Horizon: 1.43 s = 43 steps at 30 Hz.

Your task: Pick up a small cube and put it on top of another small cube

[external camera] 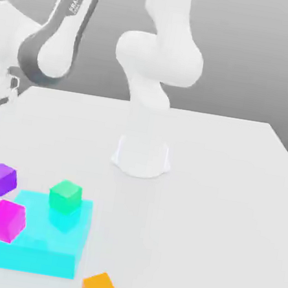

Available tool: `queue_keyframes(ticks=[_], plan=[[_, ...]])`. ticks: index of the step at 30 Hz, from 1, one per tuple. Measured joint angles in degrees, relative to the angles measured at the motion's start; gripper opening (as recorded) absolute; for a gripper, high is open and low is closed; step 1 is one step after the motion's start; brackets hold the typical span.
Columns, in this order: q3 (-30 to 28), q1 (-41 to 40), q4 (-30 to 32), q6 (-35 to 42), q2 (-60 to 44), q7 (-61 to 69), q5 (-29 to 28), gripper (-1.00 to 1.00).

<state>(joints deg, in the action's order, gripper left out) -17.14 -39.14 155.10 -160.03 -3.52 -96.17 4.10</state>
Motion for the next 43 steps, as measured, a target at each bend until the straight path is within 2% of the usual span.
queue_keyframes(ticks=[3,6,7,14,20,25,34,39,40,43], plan=[[2.5,-2.2,-0.2,-4.5,-6.4,2.1,5.3,0.0],[7.6,-6.3,-1.3,-9.4,-12.6,5.4,10.0,0.0],[9.1,-7.6,-1.7,-10.7,-14.2,6.2,10.9,-1.0],[9.4,-7.8,-1.7,-11.0,-14.4,6.1,10.9,-1.0],[3.4,-3.9,0.6,-2.3,-3.3,-1.0,1.3,-1.0],[7.2,2.7,2.8,5.8,7.3,4.2,-3.2,-1.0],[14.7,15.1,6.8,19.5,24.9,20.5,-4.9,-1.0],[15.3,16.3,8.9,10.1,17.6,22.1,-4.8,-1.0],[15.3,16.4,9.2,8.3,16.1,22.2,-4.8,1.0],[15.3,16.4,9.2,8.3,16.1,22.2,-4.8,1.0]])
